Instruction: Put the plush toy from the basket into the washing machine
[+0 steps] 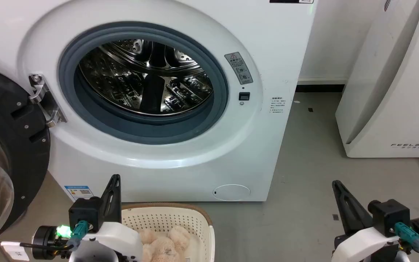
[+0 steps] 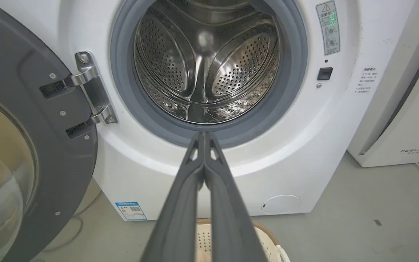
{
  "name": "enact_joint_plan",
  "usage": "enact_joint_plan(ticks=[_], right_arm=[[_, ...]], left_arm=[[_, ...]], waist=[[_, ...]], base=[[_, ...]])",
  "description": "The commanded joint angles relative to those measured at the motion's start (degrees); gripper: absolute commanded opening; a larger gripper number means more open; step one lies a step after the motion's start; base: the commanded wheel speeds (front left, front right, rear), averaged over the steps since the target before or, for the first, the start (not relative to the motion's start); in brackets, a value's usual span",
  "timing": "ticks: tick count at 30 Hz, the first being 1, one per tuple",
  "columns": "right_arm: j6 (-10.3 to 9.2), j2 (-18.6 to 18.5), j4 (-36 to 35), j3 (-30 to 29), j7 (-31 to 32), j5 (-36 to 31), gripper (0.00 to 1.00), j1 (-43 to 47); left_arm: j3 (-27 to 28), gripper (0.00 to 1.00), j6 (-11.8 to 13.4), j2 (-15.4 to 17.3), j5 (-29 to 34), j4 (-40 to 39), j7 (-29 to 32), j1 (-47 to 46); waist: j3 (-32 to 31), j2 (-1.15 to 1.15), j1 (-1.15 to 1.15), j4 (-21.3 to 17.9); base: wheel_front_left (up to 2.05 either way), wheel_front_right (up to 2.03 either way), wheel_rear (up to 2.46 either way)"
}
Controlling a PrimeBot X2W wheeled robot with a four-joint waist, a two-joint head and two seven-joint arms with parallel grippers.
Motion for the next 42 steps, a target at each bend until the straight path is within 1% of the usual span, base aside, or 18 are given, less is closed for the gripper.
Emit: enact_joint_plan(ticks=[1,33,34,42], right_arm=[[-0.05,0.0,-0.3,0.0,0.1,-0.4,0.00,-0.7],[-0.05,0.0,-0.3,0.0,0.1,-0.4,0.00,-0.7],[0.00,0.0,0.0,0.0,0.0,0.0,1.00,0.0],[0.00,0.0,-0.2,-0.7,-0.6,0.5,1.00,0.0]], left_arm=[[0.0,0.00,-0.2,0.0,0.2,-0.2,0.0,0.8],[0.0,0.00,-0.2,0.0,0.2,-0.2,0.0,0.8],[0.0,1.00,0.0,0.0,0.0,0.0,0.0,0.0],[-0.4,1.00,0.7,0.0,-0.3,0.2,-0.7,-0.1]], waist=[[0.0,0.00,0.00,0.0],[0.0,0.00,0.00,0.0],[0.0,0.00,0.00,0.0],[0.1,0.00,0.00,0.0]], base=[[0.00,0.00,0.00],[0.00,0.00,0.00],[0.00,0.00,0.00],[0.00,0.00,0.00]])
